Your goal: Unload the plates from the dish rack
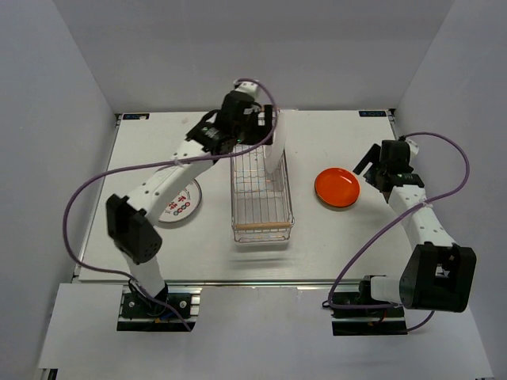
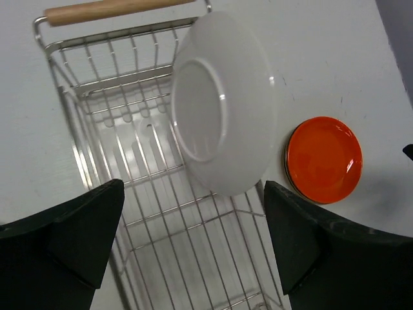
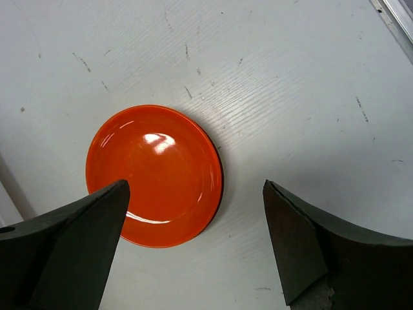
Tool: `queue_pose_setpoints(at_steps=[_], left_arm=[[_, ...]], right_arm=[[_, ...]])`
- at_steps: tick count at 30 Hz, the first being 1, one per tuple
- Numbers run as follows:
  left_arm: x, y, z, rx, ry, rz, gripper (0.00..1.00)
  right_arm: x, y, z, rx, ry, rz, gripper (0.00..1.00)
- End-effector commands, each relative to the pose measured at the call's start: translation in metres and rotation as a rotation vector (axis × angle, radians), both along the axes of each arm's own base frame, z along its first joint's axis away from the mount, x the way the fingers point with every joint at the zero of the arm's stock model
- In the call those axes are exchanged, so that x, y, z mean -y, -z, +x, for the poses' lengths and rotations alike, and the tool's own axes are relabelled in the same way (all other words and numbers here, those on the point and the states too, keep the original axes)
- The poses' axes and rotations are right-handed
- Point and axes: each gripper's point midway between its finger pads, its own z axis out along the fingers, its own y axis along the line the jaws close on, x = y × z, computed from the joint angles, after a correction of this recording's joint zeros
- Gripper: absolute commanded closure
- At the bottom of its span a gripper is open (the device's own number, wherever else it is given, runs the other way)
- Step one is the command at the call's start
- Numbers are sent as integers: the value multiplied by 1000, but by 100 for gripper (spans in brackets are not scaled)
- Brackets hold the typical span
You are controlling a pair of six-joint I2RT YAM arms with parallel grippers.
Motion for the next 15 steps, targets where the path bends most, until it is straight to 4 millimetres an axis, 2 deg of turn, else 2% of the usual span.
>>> queue_pose_setpoints(at_steps=[1, 2, 3, 5, 6, 7, 9, 11, 15], left_arm=[[27, -20, 2, 54, 15, 103, 2], [36, 9, 6, -3, 16, 182, 2], [46, -11, 8, 44, 3, 185, 2], [54, 12, 13, 10, -9, 255, 2], [48, 10, 19, 31, -53, 280, 2], [52, 9, 20, 50, -67, 289, 2], [53, 17, 23, 62, -99, 327, 2], [62, 20, 19, 77, -97, 340, 2], [56, 34, 27, 112, -198, 438, 2]], right_arm=[[10, -11, -6, 6, 27, -42, 11], [12, -9, -7, 3, 34, -47, 11], [13, -10, -8, 5, 37, -48, 11], [15, -8, -11, 4, 44, -52, 11], [15, -8, -10, 6, 43, -55, 11], [16, -8, -11, 4, 41, -56, 11], [16, -5, -12, -1, 41, -49, 11], [14, -3, -12, -10, 32, -47, 11], [13, -1, -14, -12, 27, -43, 11]])
